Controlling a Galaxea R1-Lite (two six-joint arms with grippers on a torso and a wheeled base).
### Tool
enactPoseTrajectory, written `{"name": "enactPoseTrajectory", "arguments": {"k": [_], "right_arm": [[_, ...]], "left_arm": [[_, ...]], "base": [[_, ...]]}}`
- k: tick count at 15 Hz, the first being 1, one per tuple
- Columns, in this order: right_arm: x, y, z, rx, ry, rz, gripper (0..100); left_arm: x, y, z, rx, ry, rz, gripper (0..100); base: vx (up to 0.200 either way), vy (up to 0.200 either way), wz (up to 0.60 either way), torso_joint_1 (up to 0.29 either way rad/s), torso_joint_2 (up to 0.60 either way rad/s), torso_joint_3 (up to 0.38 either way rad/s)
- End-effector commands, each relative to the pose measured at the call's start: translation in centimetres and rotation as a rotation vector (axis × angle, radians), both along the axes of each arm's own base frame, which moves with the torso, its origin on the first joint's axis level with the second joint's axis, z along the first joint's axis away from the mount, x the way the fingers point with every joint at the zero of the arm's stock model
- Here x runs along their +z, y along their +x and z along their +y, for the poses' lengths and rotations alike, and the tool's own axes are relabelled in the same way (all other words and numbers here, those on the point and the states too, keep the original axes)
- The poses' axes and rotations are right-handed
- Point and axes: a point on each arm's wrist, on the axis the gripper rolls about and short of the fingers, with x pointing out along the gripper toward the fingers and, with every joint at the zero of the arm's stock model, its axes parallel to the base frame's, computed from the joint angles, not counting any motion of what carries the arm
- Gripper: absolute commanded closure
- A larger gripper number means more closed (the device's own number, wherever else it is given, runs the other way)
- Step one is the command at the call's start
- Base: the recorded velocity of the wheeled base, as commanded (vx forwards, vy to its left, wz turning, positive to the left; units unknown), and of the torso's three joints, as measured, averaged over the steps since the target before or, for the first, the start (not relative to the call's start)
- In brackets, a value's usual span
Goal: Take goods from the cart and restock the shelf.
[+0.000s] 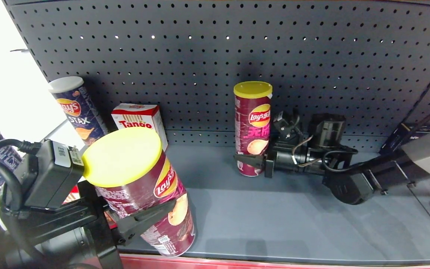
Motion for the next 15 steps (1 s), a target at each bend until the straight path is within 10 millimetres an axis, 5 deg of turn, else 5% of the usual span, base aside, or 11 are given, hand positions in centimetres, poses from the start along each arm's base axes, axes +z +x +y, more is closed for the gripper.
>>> {"name": "enactPoseTrajectory", "arguments": {"k": [1,7,15], "right_arm": [[2.0,-4.9,-1.9,-0.042,0.005,-0.020,100],[-0.2,-11.6,-2.2,-0.080,0.004,-0.012,100],[-3.2,-12.7,-1.3,-0.071,-0.028,0.025,100]], "left_arm": [[-0.1,-0.1,0.0,0.000,0.000,0.001,100],[-0.5,-0.2,0.2,0.003,0.010,0.011,100],[-0.9,-0.6,0.4,0.001,0.017,0.021,100]], "base": [[0.000,0.000,0.00,0.000,0.00,0.000],[0.000,0.000,0.00,0.000,0.00,0.000],[0.000,0.000,0.00,0.000,0.00,0.000]]}}
